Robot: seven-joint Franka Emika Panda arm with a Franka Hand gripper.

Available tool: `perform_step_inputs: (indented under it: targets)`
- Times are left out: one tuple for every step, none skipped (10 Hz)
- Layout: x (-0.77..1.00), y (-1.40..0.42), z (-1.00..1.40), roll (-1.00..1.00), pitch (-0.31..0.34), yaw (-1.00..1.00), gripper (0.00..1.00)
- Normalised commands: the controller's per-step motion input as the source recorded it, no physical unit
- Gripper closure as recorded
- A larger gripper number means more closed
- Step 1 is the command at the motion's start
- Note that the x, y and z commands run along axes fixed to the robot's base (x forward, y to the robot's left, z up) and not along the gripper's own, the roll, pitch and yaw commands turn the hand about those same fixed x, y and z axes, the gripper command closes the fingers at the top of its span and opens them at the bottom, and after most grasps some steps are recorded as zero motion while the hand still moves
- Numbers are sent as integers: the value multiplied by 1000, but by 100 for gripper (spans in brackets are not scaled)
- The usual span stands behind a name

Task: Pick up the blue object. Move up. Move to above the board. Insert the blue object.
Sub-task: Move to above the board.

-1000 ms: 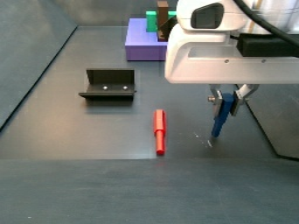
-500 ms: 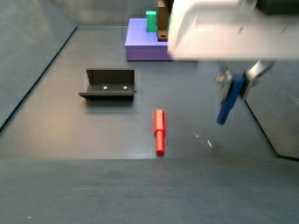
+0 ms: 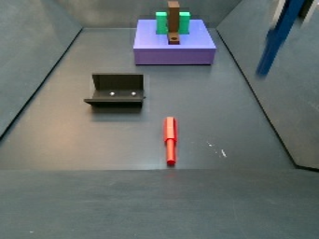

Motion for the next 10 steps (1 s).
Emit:
perform_step_inputs:
  targets:
    - [36, 8, 558, -9, 102, -6, 100]
    - [31, -2, 278, 3, 99, -2, 100]
    - [310, -1400, 121, -43, 147, 171, 100]
    - [304, -1400, 128, 1, 133, 153, 100]
    - [299, -1400, 127, 19, 90, 111, 100]
    - [299, -1400, 128, -28, 34, 60, 100]
    - [298, -1400, 130, -22, 26, 37, 100]
    - [298, -1400, 136, 2, 38, 27, 100]
    - [302, -1400, 142, -10, 51, 16, 100]
    - [311, -1400, 144, 4, 74, 17, 100]
